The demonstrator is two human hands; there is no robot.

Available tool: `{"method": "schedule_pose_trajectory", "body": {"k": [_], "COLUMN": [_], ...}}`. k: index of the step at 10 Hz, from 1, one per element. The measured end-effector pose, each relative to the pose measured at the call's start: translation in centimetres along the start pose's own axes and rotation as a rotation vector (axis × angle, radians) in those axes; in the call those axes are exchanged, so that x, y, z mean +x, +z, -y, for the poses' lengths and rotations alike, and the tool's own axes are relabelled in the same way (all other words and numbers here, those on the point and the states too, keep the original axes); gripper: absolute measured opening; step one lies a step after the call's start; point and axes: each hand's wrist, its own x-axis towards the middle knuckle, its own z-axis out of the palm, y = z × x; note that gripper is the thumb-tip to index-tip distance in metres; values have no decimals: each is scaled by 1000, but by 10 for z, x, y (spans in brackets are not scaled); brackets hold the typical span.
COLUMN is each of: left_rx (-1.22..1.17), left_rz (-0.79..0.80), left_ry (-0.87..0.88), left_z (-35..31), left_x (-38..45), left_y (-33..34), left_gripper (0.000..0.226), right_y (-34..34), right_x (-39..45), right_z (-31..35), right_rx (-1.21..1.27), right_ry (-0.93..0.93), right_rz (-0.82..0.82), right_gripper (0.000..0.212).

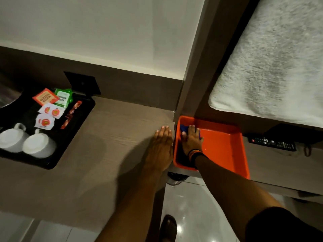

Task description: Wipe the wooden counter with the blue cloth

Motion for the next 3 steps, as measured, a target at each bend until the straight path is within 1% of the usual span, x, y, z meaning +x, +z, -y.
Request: {"method": "schedule_pose_trajectory", "body": {"k": [1, 2, 3], "left_rx": [1, -20, -40], "left_rz": [8, -27, -173], "left_ry": [14, 7, 14], "left_z": [-2, -2, -2], "left_x": [4, -3, 0], "left_y": [6, -12, -43], "left_gripper": [67, 65, 60], "right_y": [13, -14, -40], "right_x": [2, -15, -70], "right_z": [-12, -9, -15], "right_rx": [-58, 15, 216], "right_ry": [-17, -49, -97], "right_rz": [108, 79, -61], "right_gripper": [65, 63, 61]}}
